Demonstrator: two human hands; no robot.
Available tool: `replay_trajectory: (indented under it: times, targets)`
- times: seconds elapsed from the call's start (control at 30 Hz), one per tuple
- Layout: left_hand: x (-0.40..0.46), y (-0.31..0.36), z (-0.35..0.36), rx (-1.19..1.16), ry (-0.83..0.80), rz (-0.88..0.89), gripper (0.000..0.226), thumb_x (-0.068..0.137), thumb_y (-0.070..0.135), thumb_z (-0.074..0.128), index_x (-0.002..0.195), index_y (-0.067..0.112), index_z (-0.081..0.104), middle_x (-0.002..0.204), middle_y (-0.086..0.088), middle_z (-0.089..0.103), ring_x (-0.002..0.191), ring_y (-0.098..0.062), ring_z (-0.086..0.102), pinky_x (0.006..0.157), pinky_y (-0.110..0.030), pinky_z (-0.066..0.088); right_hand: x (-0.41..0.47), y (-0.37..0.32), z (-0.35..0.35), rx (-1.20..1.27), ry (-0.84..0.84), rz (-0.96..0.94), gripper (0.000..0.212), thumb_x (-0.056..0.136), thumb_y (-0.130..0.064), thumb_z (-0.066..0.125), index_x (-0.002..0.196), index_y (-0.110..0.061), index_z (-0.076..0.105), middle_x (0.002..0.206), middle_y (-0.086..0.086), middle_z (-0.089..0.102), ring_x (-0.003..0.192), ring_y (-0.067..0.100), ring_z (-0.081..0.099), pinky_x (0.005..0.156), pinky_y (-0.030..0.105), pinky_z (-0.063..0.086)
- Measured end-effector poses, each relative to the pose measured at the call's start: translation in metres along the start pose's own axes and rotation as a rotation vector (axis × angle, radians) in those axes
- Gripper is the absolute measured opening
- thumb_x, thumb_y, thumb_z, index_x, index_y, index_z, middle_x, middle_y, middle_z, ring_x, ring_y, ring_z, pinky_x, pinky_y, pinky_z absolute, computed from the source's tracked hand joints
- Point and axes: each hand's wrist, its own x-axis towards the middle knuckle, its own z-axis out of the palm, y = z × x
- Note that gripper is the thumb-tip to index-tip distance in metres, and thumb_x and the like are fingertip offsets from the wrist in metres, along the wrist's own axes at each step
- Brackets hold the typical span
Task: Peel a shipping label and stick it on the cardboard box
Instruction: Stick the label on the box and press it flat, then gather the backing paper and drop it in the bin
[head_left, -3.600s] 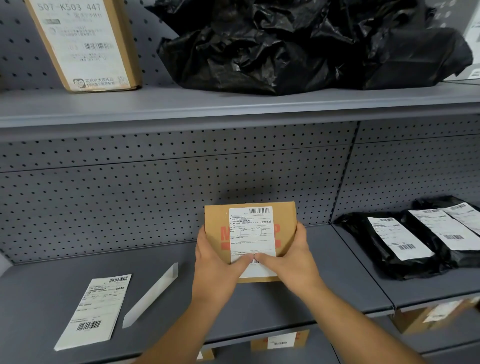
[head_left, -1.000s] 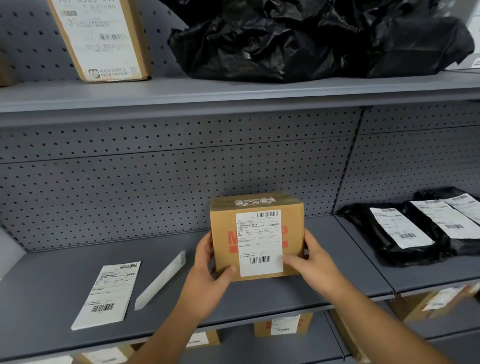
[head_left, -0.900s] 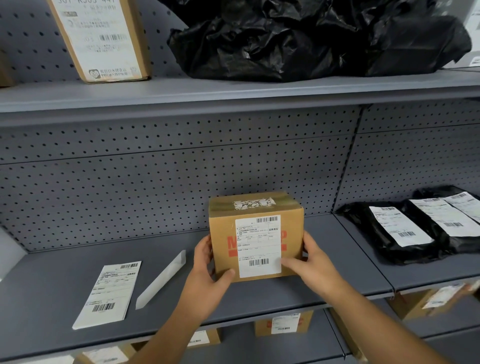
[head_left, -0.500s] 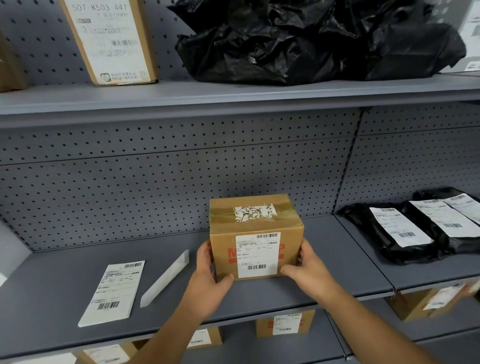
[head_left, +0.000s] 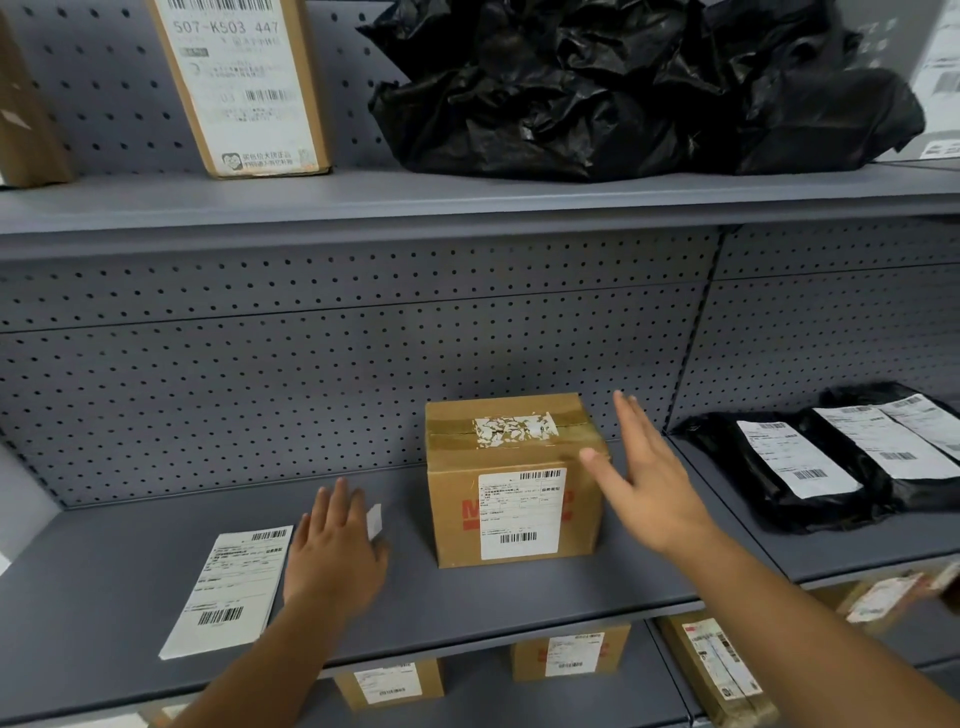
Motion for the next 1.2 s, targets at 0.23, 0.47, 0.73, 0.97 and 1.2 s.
replay_trajectory:
  times: [0.23,0.47,0.73,0.97,1.2]
  targets:
    - [0.001,-0.003,-0.002,0.041,-0.095,-0.121,0.047,0.098,0.034,0.052,0.143,0.021,0.053,0.148,-0.001,0.049,0.140,-0.026,0.044,0.109,-0.044,0.044,0.007,-0.009,0.006,-0.192,-0.014,-0.043,0.092,0.094,-0.076,0.038,0.168,-0.035,0.001,0.178,-0.005,0.001,0.164,0.015,0.003,0.129,0.043,0.006]
    - [-0.005,0.009,-0.021,0.095,-0.029,-0.142,0.031,0.095,0.008,0.048,0.122,0.022,0.053,0.113,-0.003,0.071,0.103,-0.028,0.068,0.080,-0.040,0.048,0.005,-0.015,0.005,-0.378,-0.034,-0.112,0.095,0.091,-0.083,0.027,0.167,-0.035,-0.003,0.178,-0.003,-0.008,0.164,0.017,-0.007,0.132,0.045,0.000]
    - [-0.027,0.014,-0.054,0.227,0.456,0.039,0.031,0.082,0.000,0.070,0.108,0.016,0.067,0.116,-0.006,0.074,0.117,-0.033,0.065,0.109,-0.058,0.040,-0.017,-0.029,0.000,-0.461,-0.039,-0.266,0.094,0.094,-0.081,0.026,0.167,-0.032,-0.005,0.177,-0.004,-0.013,0.162,0.015,-0.016,0.132,0.045,-0.007]
    - [-0.088,0.043,-0.079,0.233,0.705,0.194,0.022,0.087,0.005,0.071,0.109,0.012,0.072,0.131,-0.009,0.071,0.133,-0.036,0.059,0.119,-0.060,0.030,-0.062,-0.061,0.002,-0.369,-0.131,-0.457,0.092,0.097,-0.077,0.027,0.168,-0.030,-0.005,0.176,-0.008,-0.013,0.162,0.012,-0.016,0.132,0.041,-0.007]
    - [-0.153,0.059,-0.083,0.167,0.748,0.313,0.014,0.088,0.010,0.075,0.101,0.016,0.073,0.122,-0.005,0.075,0.119,-0.031,0.068,0.109,-0.050,0.046,-0.107,-0.098,0.015,-0.207,-0.205,-0.558,0.068,0.106,-0.059,0.035,0.163,-0.023,0.031,0.166,-0.001,0.040,0.155,0.023,0.030,0.126,0.040,0.024]
